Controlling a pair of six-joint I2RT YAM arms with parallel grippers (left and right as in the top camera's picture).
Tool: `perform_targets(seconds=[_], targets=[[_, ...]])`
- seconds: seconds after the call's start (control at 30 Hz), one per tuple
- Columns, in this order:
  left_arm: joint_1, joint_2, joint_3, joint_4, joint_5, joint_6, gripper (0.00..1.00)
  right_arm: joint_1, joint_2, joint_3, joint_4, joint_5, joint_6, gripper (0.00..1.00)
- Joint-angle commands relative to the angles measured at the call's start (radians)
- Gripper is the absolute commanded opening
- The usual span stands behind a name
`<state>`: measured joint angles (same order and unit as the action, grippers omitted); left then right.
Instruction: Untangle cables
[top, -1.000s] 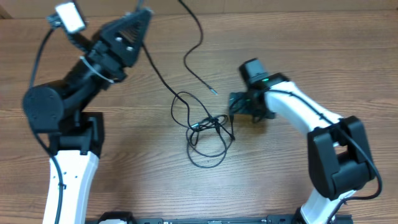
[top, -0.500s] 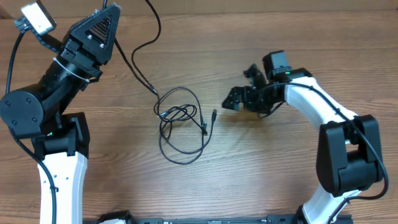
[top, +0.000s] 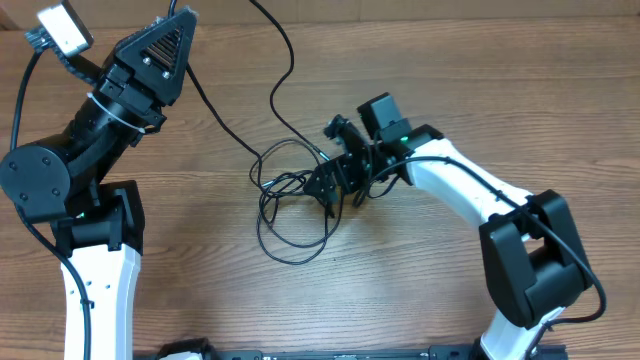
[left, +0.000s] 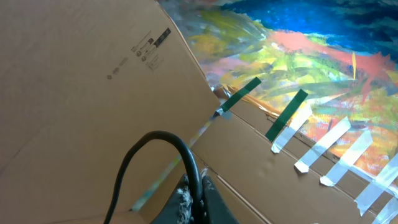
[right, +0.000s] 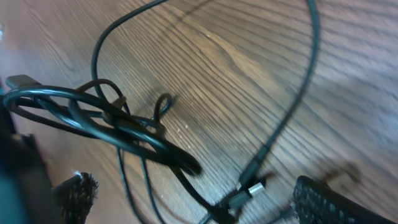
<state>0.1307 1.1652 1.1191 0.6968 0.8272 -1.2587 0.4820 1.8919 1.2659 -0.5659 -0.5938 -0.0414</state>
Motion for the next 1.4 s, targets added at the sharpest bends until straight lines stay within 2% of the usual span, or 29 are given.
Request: perform_targets(seconds=[0.0, 0.2, 0.23, 0.27, 0.33, 0.5, 0.57, 0.8, 1.1, 1.37], targets=[[-0.018, -0.025, 0.017, 0.008, 0.009, -0.021, 0.04, 0.044, 0.000, 0.003, 0.040, 0.087, -0.035, 1.00], [-0.048, -0.024, 0.017, 0.008, 0.008, -0.024, 0.04, 0.097, 0.001, 0.003, 0.179, 0.168, -0.036, 1.00], [-0.048, -0.025, 0.017, 0.008, 0.008, -0.024, 0.04, 0.102, 0.001, 0.003, 0.199, 0.168, -0.043, 0.98], [-0.048, -0.025, 0.017, 0.008, 0.008, -0.024, 0.04, 0.107, 0.002, 0.003, 0.212, 0.168, -0.051, 0.90], [-0.048, -0.025, 0.017, 0.008, 0.008, -0.024, 0.04, 0.114, 0.008, 0.003, 0.227, 0.170, -0.071, 0.63], [-0.048, -0.025, 0.017, 0.008, 0.001, -0.024, 0.04, 0.120, 0.060, 0.003, 0.215, 0.172, -0.069, 0.13], [-0.048, -0.025, 0.017, 0.008, 0.000, -0.024, 0.04, 0.120, 0.080, 0.003, 0.198, 0.185, -0.068, 0.06], [-0.022, -0.025, 0.017, 0.008, 0.000, -0.024, 0.04, 0.089, 0.092, 0.003, 0.063, 0.386, 0.039, 0.04], [0.102, -0.025, 0.018, 0.018, -0.023, -0.066, 0.04, -0.048, 0.092, 0.003, -0.089, 0.395, 0.038, 0.04], [0.140, -0.024, 0.044, 0.066, -0.072, -0.083, 0.04, -0.156, 0.092, 0.003, -0.158, 0.441, 0.069, 0.04]])
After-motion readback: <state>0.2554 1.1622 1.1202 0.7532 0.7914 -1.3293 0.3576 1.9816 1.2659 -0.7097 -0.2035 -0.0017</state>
